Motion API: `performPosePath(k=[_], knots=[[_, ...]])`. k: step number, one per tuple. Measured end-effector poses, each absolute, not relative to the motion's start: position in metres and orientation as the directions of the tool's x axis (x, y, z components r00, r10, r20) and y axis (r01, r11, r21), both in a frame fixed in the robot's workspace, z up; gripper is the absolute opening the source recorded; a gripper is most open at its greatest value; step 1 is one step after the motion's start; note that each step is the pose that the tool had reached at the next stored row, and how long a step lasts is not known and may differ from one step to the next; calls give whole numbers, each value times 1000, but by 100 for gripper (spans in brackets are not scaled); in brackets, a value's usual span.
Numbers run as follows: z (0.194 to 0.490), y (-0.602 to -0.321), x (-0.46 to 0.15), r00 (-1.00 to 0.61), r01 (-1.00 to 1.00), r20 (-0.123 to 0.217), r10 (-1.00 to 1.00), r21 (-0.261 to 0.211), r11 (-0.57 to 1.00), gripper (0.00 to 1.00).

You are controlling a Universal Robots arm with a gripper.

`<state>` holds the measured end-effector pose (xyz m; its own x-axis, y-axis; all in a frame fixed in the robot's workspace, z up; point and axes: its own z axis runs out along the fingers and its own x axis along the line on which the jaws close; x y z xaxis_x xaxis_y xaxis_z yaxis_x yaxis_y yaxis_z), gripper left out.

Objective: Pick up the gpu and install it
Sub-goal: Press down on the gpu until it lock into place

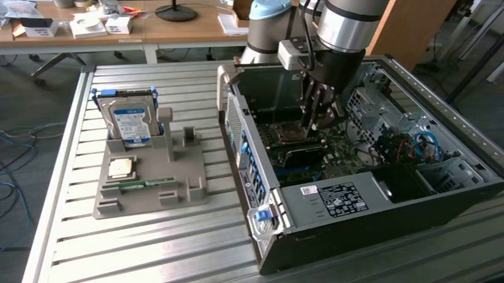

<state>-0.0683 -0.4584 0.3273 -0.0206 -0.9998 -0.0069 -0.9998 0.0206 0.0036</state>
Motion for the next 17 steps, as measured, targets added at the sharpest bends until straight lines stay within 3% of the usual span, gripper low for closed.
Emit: performPosePath(k=[6,12,17], knots=[[327,-458,-68,-21,-1000,-7,-1000,4,21,34],[327,-458,-68,-21,-1000,-7,-1000,4,21,11],[327,-458,-68,-21,-1000,-7,-1000,4,21,11]])
